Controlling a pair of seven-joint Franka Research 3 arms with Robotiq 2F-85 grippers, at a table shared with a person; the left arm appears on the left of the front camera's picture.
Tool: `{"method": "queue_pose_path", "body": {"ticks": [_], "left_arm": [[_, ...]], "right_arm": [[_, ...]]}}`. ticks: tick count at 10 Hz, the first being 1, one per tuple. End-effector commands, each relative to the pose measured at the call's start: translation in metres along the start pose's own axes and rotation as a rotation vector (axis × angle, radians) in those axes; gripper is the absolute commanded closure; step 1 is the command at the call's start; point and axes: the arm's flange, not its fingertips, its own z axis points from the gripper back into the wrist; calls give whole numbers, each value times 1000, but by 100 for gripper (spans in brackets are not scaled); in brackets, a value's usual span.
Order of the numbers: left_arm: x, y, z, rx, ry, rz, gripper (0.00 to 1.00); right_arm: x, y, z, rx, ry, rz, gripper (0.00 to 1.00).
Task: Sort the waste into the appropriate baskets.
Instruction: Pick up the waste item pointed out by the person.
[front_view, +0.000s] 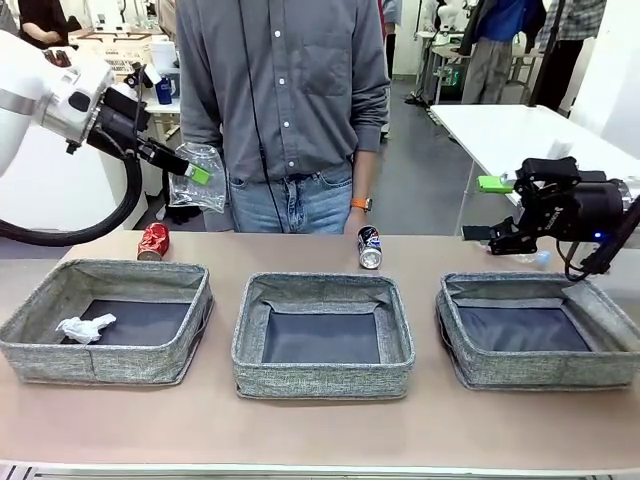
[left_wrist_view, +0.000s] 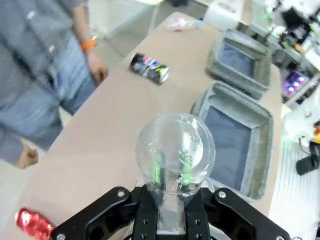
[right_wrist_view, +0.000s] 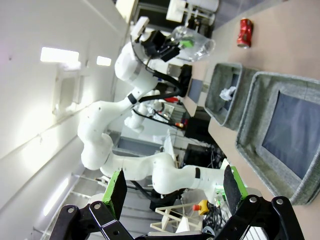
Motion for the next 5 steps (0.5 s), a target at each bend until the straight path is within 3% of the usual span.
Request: {"method": "queue_pose_path", "body": {"ticks": [1,3,5], "left_arm": [[17,-29,14,59,61,196,87],[76,-97,23,5,296,269,87],[124,-156,8,47,423,319,87]], "right_arm": [[0,0,1,4,6,24,0],[0,0,1,4,6,24,0],[0,0,1,4,6,24,0]]}}
